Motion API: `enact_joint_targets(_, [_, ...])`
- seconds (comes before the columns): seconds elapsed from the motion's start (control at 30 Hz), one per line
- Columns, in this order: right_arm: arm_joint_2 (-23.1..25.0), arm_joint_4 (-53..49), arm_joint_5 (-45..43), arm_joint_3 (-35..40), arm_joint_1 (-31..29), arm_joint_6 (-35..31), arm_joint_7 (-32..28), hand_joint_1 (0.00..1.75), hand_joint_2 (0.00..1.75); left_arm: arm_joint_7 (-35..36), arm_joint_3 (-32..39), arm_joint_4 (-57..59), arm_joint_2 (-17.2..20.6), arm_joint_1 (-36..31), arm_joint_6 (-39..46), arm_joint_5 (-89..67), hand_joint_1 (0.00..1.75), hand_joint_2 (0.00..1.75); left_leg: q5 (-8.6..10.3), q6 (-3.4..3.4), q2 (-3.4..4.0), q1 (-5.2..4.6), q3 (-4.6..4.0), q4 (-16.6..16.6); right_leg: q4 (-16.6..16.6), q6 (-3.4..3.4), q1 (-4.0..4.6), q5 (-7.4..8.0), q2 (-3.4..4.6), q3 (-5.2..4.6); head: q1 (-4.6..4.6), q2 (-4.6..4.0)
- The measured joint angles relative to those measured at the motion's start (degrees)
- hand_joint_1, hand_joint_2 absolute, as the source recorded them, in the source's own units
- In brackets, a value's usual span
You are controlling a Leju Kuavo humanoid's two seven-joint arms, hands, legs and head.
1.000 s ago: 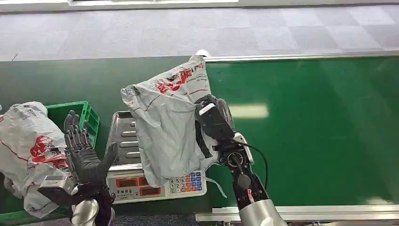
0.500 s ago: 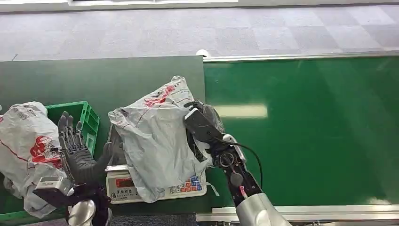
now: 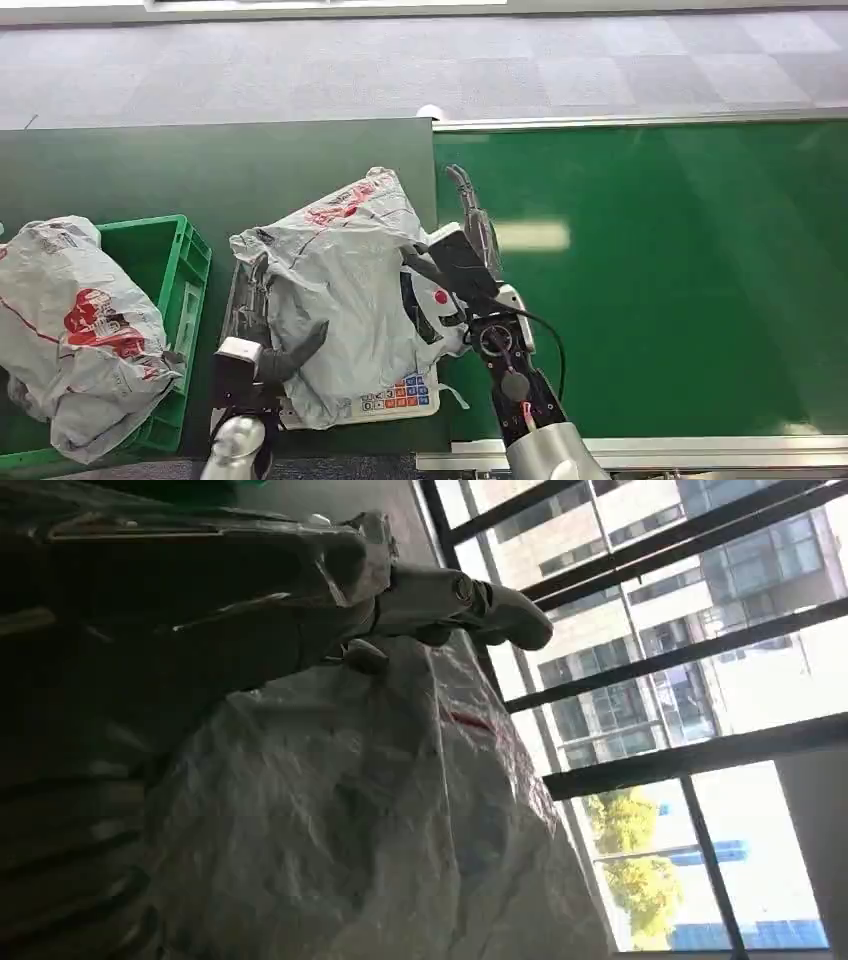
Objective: Moved the parcel from conveyor to table for the left to box.
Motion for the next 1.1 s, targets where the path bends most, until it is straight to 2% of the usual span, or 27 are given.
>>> enact_joint_targets(0.2, [0.0,-8.4,-2.9,-0.4,4.0,-3.9,-1.4,0.00,1.75,4.3,-2.6,2.5,-1.1,-1.9,5.0,-6.3,0.00,1.75,-0.01,0.00,0.02,0.00,-0.06,0.0,0.0,0.00,0.01,0.00,0.01,-0.02,0.02,0.00])
enact_joint_targets(0.33, [0.0,-10.9,-7.3,2.1,4.1,-6.6,-2.0,0.00,1.75,7.6,-2.9,0.4,-1.1,-0.6,10.2,-10.9,0.00,1.75,-0.01,0.00,0.09,0.01,-0.05,0.0,0.0,0.00,0.02,0.00,0.05,-0.06,0.00,0.00])
enact_joint_targets(0.47, [0.0,-12.5,-8.6,4.7,4.2,-7.0,-2.0,0.00,1.75,13.7,-4.0,-1.1,-1.2,0.0,18.1,-23.0,0.00,1.75,0.00,0.00,0.02,0.01,-0.05,0.0,0.0,-0.01,0.02,0.00,0.02,-0.04,0.00,0.00])
enact_joint_targets(0.63, [0.0,-13.7,-8.9,5.7,4.2,-6.2,-2.0,0.00,1.75,21.3,-5.5,-1.7,-1.5,-0.1,24.0,-35.8,0.00,1.75,0.00,0.00,0.03,0.00,-0.05,0.0,0.0,0.00,0.00,0.00,0.02,-0.03,0.00,0.00])
enact_joint_targets(0.77, [0.0,-14.0,-9.6,5.9,4.3,-5.7,-2.0,0.00,1.75,27.9,-5.8,-1.7,-1.5,-0.2,25.7,-46.1,0.00,1.75,0.00,0.00,0.03,0.00,-0.05,0.0,0.0,0.00,0.00,0.00,0.03,-0.04,0.00,0.00])
enact_joint_targets(0.93, [0.0,-14.0,-9.9,5.9,4.3,-5.5,-2.1,0.00,1.75,30.3,-5.7,-1.6,-1.5,-0.3,25.8,-49.8,0.03,1.75,0.00,0.00,0.03,0.01,-0.05,0.0,0.0,0.00,0.01,0.00,0.03,-0.05,0.00,0.00])
enact_joint_targets(0.97, [0.0,-14.0,-9.9,5.9,4.3,-5.5,-2.1,0.00,1.75,31.5,-5.7,-1.6,-1.5,-0.3,25.8,-51.6,0.35,1.75,0.00,0.00,0.03,0.01,-0.05,0.0,0.0,0.00,0.02,0.00,0.03,-0.05,0.00,0.00])
enact_joint_targets(1.0, [0.0,-14.0,-9.9,5.9,4.3,-5.3,-2.2,0.00,1.75,33.6,-5.7,-1.4,-1.5,-0.5,25.4,-54.6,1.27,1.75,0.00,0.00,0.03,0.01,-0.05,0.0,0.0,0.00,0.02,0.00,0.03,-0.05,0.00,0.00])
enact_joint_targets(1.03, [0.0,-14.2,-10.0,5.9,4.4,-5.0,-2.2,0.00,1.75,35.9,-5.7,-1.0,-1.5,-0.7,24.8,-57.8,1.62,1.75,0.00,0.00,0.03,0.01,-0.05,0.0,0.0,0.00,0.01,0.00,0.03,-0.04,0.00,0.00])
enact_joint_targets(1.07, [0.0,-14.3,-10.1,5.9,4.4,-4.9,-2.3,0.00,1.75,38.0,-5.6,-0.6,-1.5,-0.9,24.3,-60.4,1.71,1.75,0.00,0.00,0.03,0.01,-0.05,0.0,0.0,0.00,0.02,0.00,0.03,-0.04,0.00,0.00])
enact_joint_targets(1.1, [0.0,-14.4,-10.1,5.9,4.4,-4.8,-2.4,0.00,1.75,39.7,-5.5,0.1,-1.5,-1.1,23.8,-62.5,1.69,1.75,0.00,0.00,0.04,0.01,-0.05,0.0,0.0,0.00,0.01,0.00,0.03,-0.04,0.00,0.00])
